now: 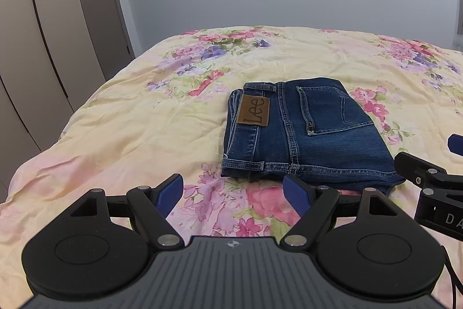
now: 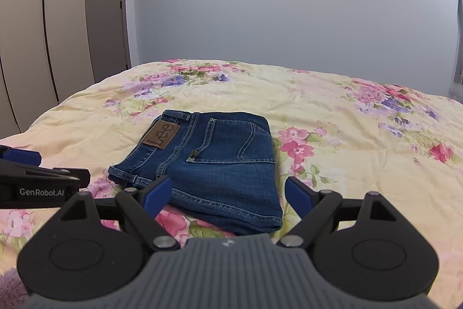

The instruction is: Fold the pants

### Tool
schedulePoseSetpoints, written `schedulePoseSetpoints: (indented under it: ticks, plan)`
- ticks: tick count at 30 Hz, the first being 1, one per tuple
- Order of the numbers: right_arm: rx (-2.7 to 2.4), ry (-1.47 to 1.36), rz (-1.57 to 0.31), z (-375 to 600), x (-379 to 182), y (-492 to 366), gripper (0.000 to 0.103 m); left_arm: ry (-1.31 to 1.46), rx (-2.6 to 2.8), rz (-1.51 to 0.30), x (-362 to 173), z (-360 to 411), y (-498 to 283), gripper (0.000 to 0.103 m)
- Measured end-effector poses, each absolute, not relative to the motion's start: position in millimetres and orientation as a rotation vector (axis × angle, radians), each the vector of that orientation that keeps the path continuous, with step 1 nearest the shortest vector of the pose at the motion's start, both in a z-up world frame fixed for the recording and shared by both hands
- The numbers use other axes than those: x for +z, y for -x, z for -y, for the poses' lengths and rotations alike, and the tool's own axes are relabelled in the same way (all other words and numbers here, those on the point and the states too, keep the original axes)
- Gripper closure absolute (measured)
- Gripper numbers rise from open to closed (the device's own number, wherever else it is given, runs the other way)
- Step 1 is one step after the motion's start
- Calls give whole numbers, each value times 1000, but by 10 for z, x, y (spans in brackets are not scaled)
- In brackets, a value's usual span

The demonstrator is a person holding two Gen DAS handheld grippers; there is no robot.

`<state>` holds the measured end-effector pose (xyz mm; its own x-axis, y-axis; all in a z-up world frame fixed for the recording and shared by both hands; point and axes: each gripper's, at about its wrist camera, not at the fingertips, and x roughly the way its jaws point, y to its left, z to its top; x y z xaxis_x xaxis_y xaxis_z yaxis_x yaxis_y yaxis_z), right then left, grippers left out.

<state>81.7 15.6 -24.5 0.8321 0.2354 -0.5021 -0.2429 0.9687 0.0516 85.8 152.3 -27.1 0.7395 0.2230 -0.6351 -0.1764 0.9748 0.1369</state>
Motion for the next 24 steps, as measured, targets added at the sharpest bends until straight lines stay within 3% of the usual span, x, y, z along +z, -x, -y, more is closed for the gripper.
schedulePoseSetpoints:
  ticks: [24]
  plan:
    - [249,5,-514,-121,-185,-736,21,-76,219,-698,-208,-1459,-795,11]
